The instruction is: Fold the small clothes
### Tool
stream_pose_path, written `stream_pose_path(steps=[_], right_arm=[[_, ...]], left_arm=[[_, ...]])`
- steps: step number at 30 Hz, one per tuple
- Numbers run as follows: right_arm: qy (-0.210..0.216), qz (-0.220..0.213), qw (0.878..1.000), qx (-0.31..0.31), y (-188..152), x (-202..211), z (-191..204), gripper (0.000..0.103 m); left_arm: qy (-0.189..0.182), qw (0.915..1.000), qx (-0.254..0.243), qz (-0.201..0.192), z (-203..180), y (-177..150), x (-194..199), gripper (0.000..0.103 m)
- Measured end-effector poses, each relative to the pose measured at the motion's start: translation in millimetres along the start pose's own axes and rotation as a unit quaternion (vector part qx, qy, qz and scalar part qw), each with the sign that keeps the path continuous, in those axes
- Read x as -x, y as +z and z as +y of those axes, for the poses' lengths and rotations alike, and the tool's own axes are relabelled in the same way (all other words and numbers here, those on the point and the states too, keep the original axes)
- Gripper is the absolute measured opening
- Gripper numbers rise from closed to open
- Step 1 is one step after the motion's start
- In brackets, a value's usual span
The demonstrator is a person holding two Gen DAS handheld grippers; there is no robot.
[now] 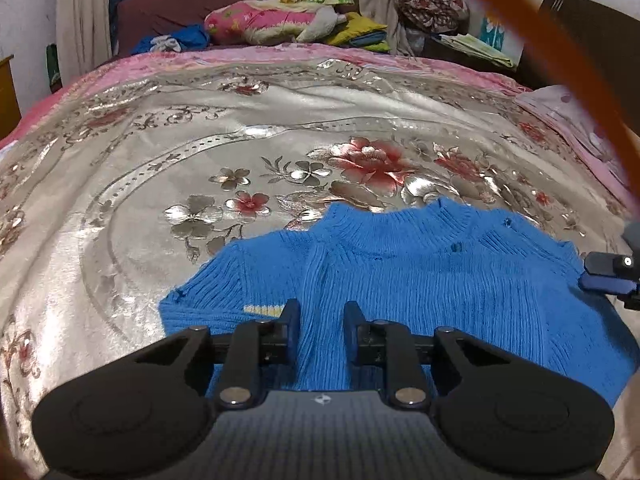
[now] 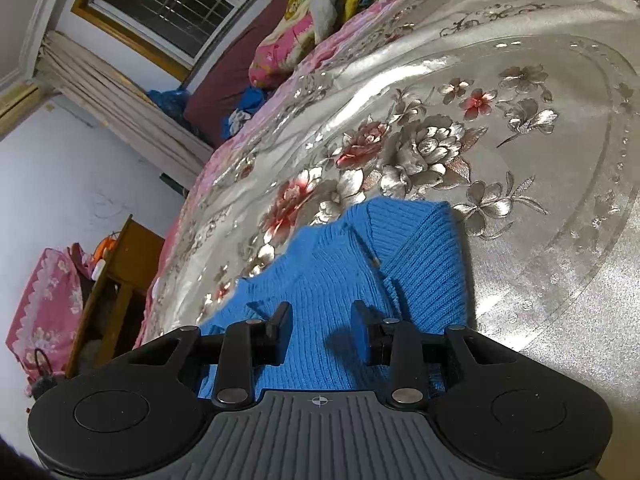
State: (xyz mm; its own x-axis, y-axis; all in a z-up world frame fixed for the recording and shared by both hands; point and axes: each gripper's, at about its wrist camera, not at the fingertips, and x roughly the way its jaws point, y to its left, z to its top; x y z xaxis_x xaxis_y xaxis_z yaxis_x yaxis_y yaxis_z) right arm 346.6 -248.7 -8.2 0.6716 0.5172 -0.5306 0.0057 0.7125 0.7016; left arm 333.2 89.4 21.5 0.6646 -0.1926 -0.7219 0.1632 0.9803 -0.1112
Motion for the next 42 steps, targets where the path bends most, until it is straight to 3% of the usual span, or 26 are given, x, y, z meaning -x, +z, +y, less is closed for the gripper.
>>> stream_pose_path(steps=[4, 6, 7, 12, 15, 18, 21, 25, 26, 28, 29, 36, 39, 42], right_arm=[[-0.001, -0.002, 1.000, -0.001, 1.8, -0.1, -0.1, 0.033], [-0.001, -0.006, 1.000, -0.003, 3.6, 0.7, -0.9, 0.033], [-0.002, -0.008, 1.000, -0.003, 4.6, 1.3, -0.9, 0.033], [-0.037, -0.019, 0.998, 0.039, 10.0, 5.5, 4.2, 0.033], [-0.050, -0.018, 0.997, 0.064, 13.0, 2.3, 7.5, 0.033], [-0.059, -0.009, 0.995, 0.076, 17.0, -12.1, 10.2, 0.033], [-0.074, 0.002, 0.993, 0.093, 18.8, -32.6, 15.7, 0.043], [-0.096, 0.015, 0.985, 0.141, 18.3, -52.7, 26.2, 0.043], [-0.102, 0.018, 0.983, 0.154, 18.2, -55.5, 29.0, 0.041], [-0.122, 0.020, 0.978, 0.168, 19.2, -57.9, 32.2, 0.015], [-0.129, 0.020, 0.977, 0.170, 20.1, -57.4, 32.5, 0.008], [-0.090, -0.041, 0.982, 0.163, 27.5, -14.8, 39.9, 0.006], [-0.075, -0.086, 0.984, 0.135, 39.2, 5.7, 38.8, 0.005], [-0.075, -0.118, 0.985, 0.097, 51.7, 10.5, 28.6, 0.005]], left_arm=[[-0.001, 0.9999, 0.000, 0.014, 0.2, 2.0, -8.4, 0.029], [-0.010, 0.9999, 0.001, 0.010, -0.5, 1.0, -6.1, 0.014], [-0.015, 0.9999, 0.004, 0.005, 0.1, 1.3, -3.1, 0.012], [-0.014, 0.9965, 0.045, -0.070, 23.3, 11.2, 39.7, 0.012], [0.010, 0.9921, 0.083, -0.093, 50.6, 14.4, 54.4, 0.012], [0.022, 0.9921, 0.101, -0.071, 63.8, 5.0, 45.4, 0.012], [0.030, 0.9948, 0.084, -0.048, 58.1, -10.0, 33.3, 0.012], [0.026, 0.9951, 0.086, -0.041, 55.3, -16.1, 27.4, 0.012], [0.025, 0.9948, 0.089, -0.043, 56.4, -15.6, 28.0, 0.012], [0.021, 0.9939, 0.096, -0.050, 59.3, -14.3, 31.1, 0.012], [0.021, 0.9935, 0.098, -0.054, 59.9, -13.5, 34.1, 0.012], [0.023, 0.9904, 0.106, -0.086, 65.1, -11.1, 51.4, 0.012], [0.027, 0.9868, 0.118, -0.108, 69.9, -6.9, 56.3, 0.012], [0.041, 0.9868, 0.120, -0.101, 72.5, -5.4, 43.6, 0.012]])
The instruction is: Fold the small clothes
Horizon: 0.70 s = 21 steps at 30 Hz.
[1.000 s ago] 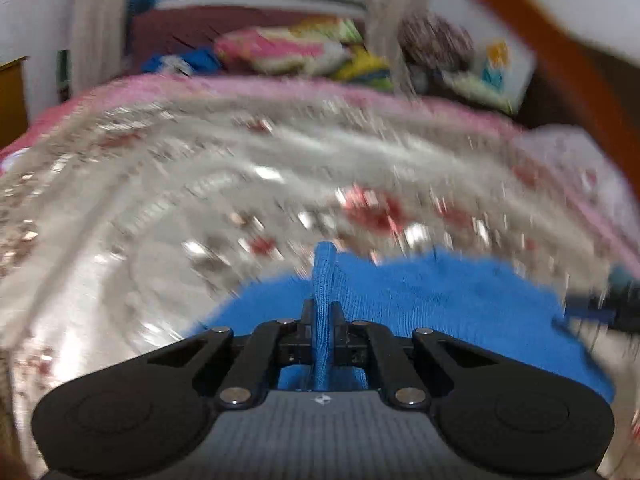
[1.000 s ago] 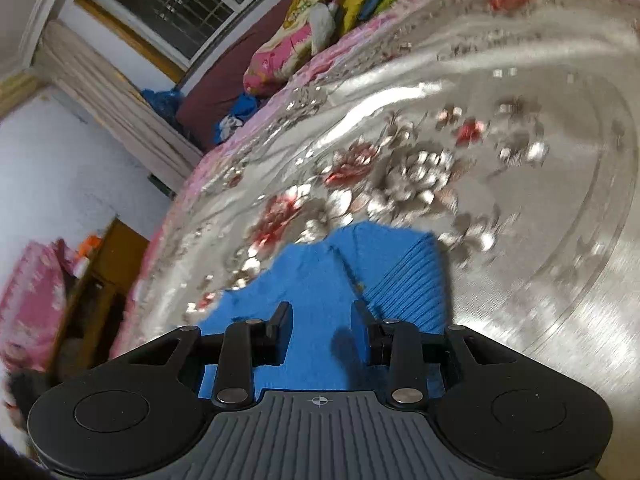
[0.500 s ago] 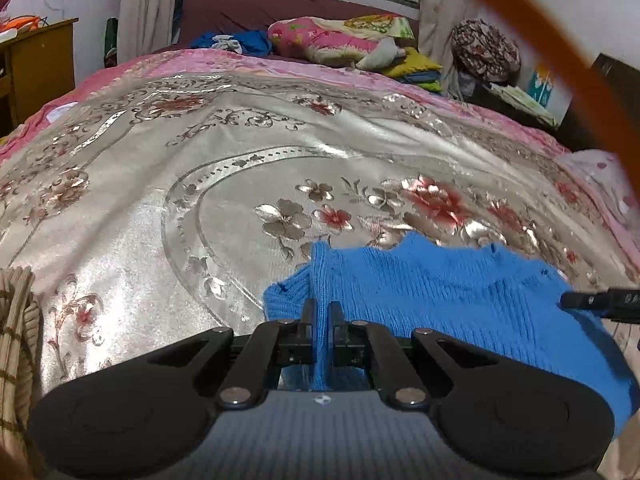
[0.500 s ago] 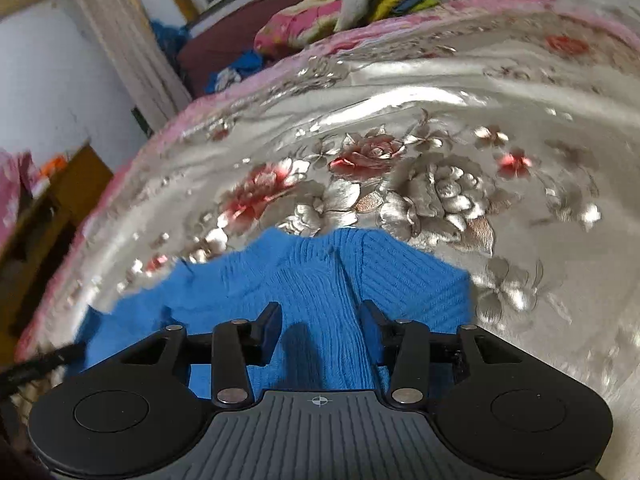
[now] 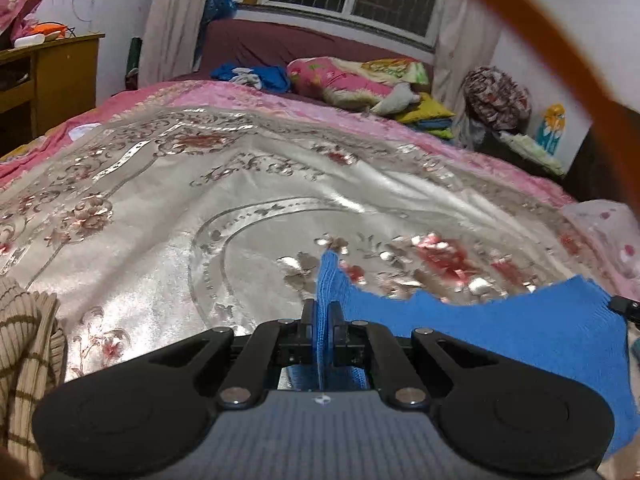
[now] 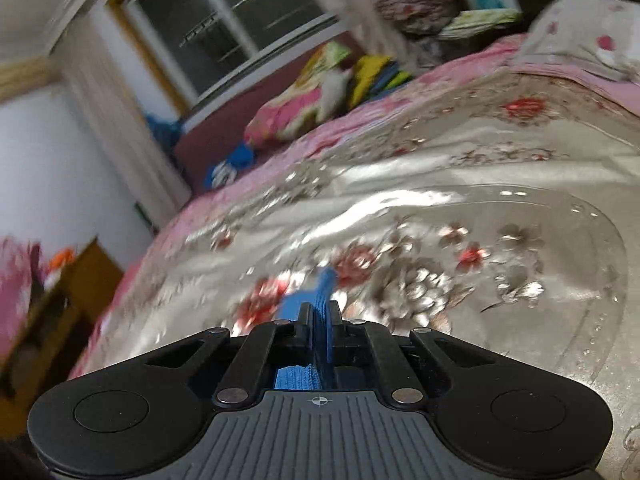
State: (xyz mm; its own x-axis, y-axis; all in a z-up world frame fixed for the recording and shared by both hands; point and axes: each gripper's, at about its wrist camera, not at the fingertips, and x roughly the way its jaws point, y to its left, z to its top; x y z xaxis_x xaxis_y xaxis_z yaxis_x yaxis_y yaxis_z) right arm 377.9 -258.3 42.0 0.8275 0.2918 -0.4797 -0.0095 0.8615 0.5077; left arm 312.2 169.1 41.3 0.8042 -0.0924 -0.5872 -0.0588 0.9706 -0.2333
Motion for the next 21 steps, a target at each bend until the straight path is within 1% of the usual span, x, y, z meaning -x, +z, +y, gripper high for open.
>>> stream_pose_path(steps=[3, 6, 9, 12, 15, 18, 21], right_arm=[[-0.030, 0.019, 0.999, 0.010, -7.7, -16.2, -3.8, 0.005], [-0.053, 0.044, 0.997, 0.019, -21.9, -30.1, -7.9, 0.005], [-0.071, 0.054, 0.995, 0.036, -30.8, -37.3, -10.5, 0.005], [-0.080, 0.064, 0.994, 0.035, -32.7, -40.4, -16.3, 0.006], [-0.082, 0.076, 0.993, 0.035, -32.6, -42.9, -17.0, 0.012], [-0.085, 0.073, 0.993, 0.035, -34.0, -39.9, -15.9, 0.013], [-0.083, 0.060, 0.994, 0.031, -31.9, -27.1, -12.8, 0.013]], left_arm=[[0.007, 0.9996, 0.008, 0.026, 3.8, -9.4, -15.0, 0.012], [0.017, 0.9989, -0.003, 0.043, 2.5, -21.0, -21.3, 0.012], [0.019, 0.9989, -0.012, 0.041, -0.3, -24.7, -20.0, 0.012], [0.016, 0.9991, -0.001, 0.039, 2.3, -24.2, -17.7, 0.012], [0.020, 0.9991, 0.008, 0.036, 4.8, -25.1, -11.8, 0.013], [0.025, 0.9992, 0.009, 0.030, 5.8, -24.0, -1.7, 0.018], [0.030, 0.9994, 0.001, 0.016, 5.9, -22.1, 10.7, 0.019]])
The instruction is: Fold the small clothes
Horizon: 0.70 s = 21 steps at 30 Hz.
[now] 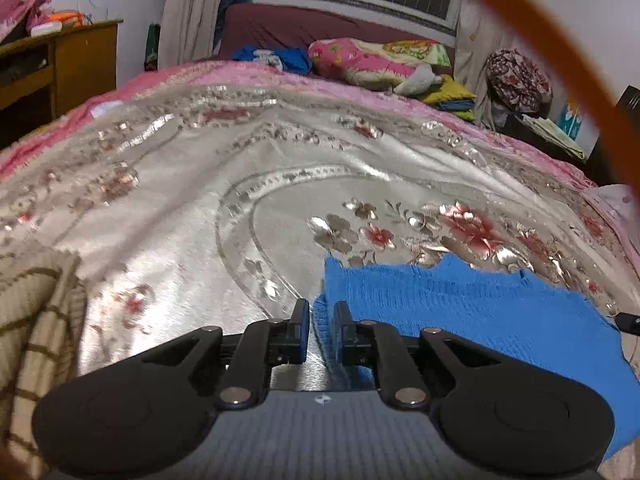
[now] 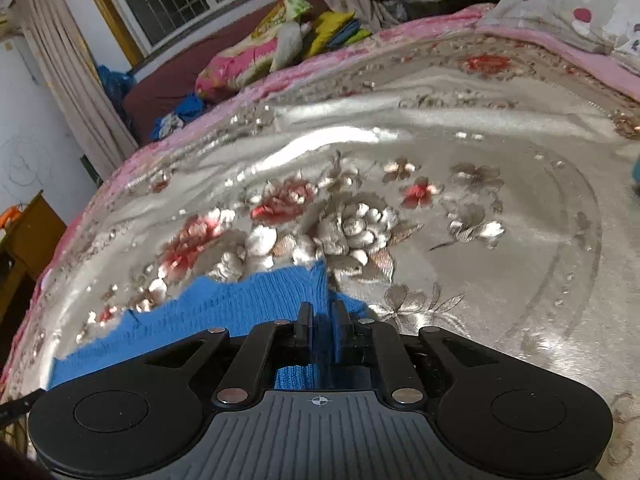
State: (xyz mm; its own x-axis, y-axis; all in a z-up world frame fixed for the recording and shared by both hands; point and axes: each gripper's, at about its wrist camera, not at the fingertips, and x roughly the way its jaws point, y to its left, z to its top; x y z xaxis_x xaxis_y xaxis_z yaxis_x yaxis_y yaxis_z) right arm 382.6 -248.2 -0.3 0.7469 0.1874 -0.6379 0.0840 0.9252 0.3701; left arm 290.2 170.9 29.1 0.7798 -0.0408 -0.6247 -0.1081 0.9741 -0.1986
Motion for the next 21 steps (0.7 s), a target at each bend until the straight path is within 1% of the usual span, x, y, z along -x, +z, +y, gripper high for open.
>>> stream_pose_path(steps=[3, 5, 7, 9, 11, 13, 16, 18, 21], right_arm=[[-0.004, -0.016, 1.000, 0.018, -0.2, 16.2, 3.9, 0.013], [0.003, -0.019, 0.999, 0.028, -2.6, 26.4, 7.5, 0.013], [0.019, -0.016, 0.999, 0.034, -6.8, 34.1, 11.6, 0.013], [0.031, -0.013, 0.999, 0.040, -13.9, 39.3, 16.0, 0.013], [0.034, -0.003, 0.998, 0.045, -21.9, 38.9, 19.0, 0.013], [0.023, 0.014, 0.998, 0.048, -29.1, 33.4, 18.8, 0.013], [0.013, 0.036, 0.999, 0.034, -35.8, 26.9, 13.8, 0.012], [0.007, 0.036, 0.999, 0.032, -36.0, 28.4, 12.8, 0.012], [-0.008, 0.030, 0.999, 0.035, -35.9, 35.3, 16.4, 0.013]], left_arm=[[0.004, 0.9999, 0.005, -0.012, 2.9, -0.3, 14.6, 0.021], [0.000, 0.9997, 0.016, -0.018, 4.4, -4.4, 25.3, 0.022], [-0.001, 0.9996, 0.024, -0.018, 3.5, -11.8, 34.2, 0.022], [-0.001, 0.9996, 0.020, -0.019, 0.4, -20.9, 41.9, 0.022], [-0.002, 0.9997, 0.014, -0.018, -3.7, -31.6, 48.6, 0.023], [-0.004, 0.9999, 0.003, -0.009, -7.6, -41.5, 50.1, 0.023], [-0.002, 0.9999, -0.009, 0.012, -9.0, -55.4, 45.9, 0.024], [-0.001, 0.9998, -0.001, 0.018, -5.6, -60.8, 44.6, 0.024], [-0.001, 0.9997, 0.021, 0.015, 1.6, -65.9, 48.8, 0.024]])
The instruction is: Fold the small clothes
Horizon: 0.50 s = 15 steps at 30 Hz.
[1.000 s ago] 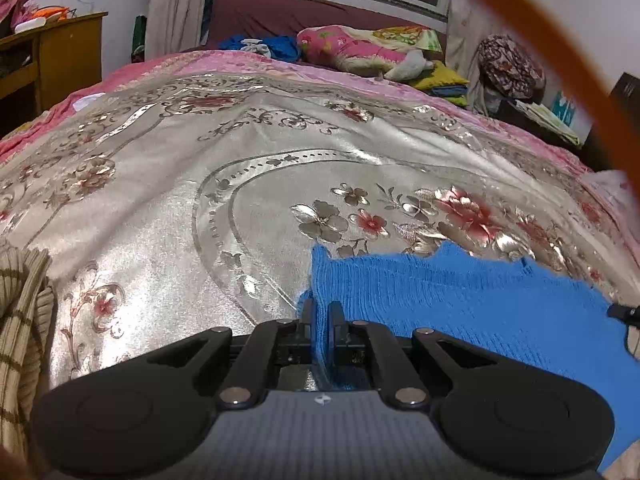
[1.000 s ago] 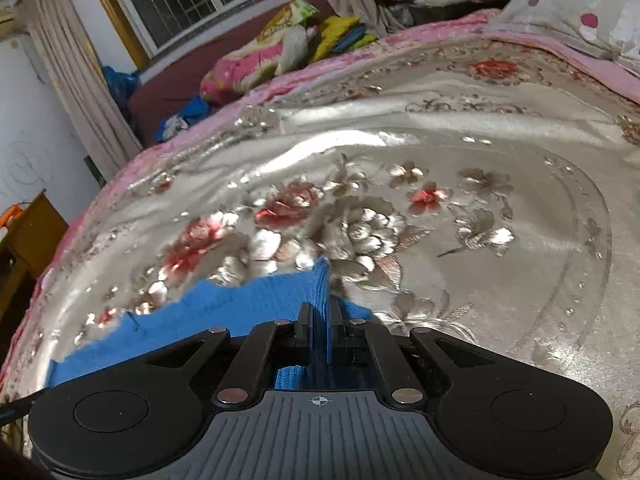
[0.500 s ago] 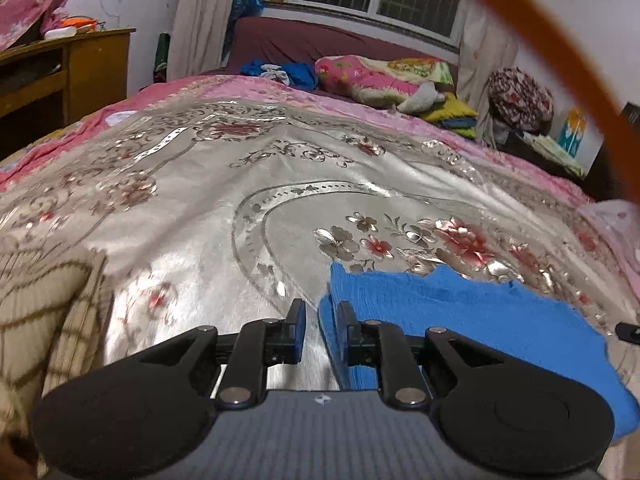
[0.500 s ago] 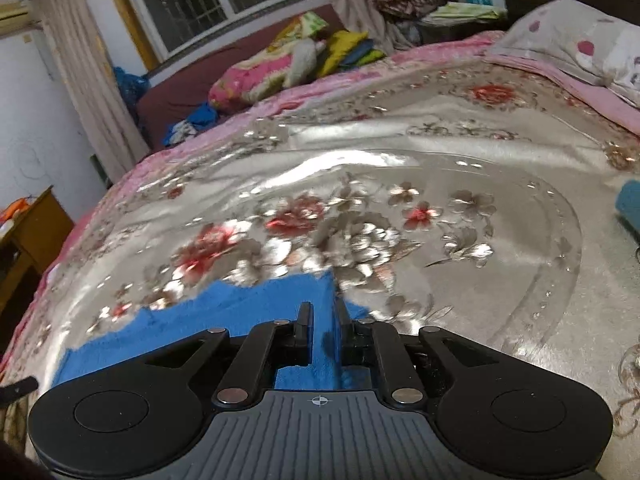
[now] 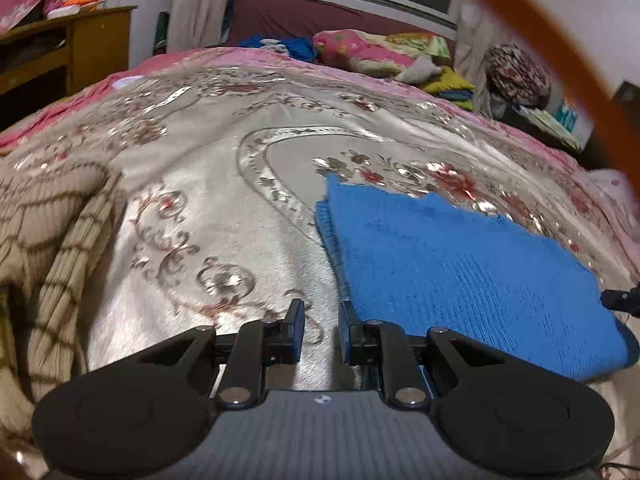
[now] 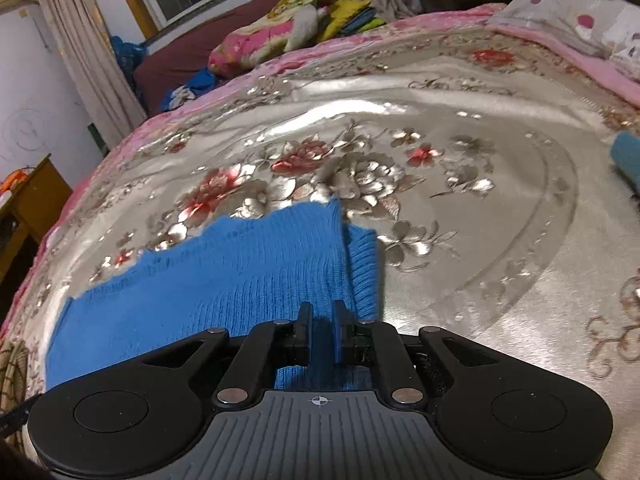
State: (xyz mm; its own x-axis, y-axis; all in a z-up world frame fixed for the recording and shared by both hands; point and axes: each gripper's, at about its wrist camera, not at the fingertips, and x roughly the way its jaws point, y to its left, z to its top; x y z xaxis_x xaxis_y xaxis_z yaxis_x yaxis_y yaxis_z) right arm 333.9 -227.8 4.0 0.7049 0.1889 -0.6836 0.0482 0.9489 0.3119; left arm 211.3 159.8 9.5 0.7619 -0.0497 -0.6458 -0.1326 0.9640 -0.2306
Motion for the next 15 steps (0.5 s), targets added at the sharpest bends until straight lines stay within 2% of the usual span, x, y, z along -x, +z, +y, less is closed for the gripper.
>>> stream_pose_path(steps=[5, 9, 11, 15], right_arm=[[-0.012, -0.014, 0.999, 0.026, -2.7, 15.0, 16.0, 0.013], [-0.027, 0.006, 0.999, 0.038, -11.6, 8.1, 28.3, 0.014], [-0.044, 0.013, 0.998, 0.047, -17.2, -0.5, 30.8, 0.014], [-0.055, 0.005, 0.998, 0.024, -17.0, 0.8, 31.9, 0.014]], left_arm=[[-0.013, 0.9999, -0.002, -0.010, 4.7, -3.3, 3.7, 0.024], [-0.035, 0.9993, 0.006, -0.010, 6.6, -4.4, 6.6, 0.024], [-0.041, 0.9991, -0.005, -0.006, 3.4, -6.3, 6.6, 0.024], [-0.040, 0.9987, -0.030, 0.000, -2.5, -9.8, 4.7, 0.024]])
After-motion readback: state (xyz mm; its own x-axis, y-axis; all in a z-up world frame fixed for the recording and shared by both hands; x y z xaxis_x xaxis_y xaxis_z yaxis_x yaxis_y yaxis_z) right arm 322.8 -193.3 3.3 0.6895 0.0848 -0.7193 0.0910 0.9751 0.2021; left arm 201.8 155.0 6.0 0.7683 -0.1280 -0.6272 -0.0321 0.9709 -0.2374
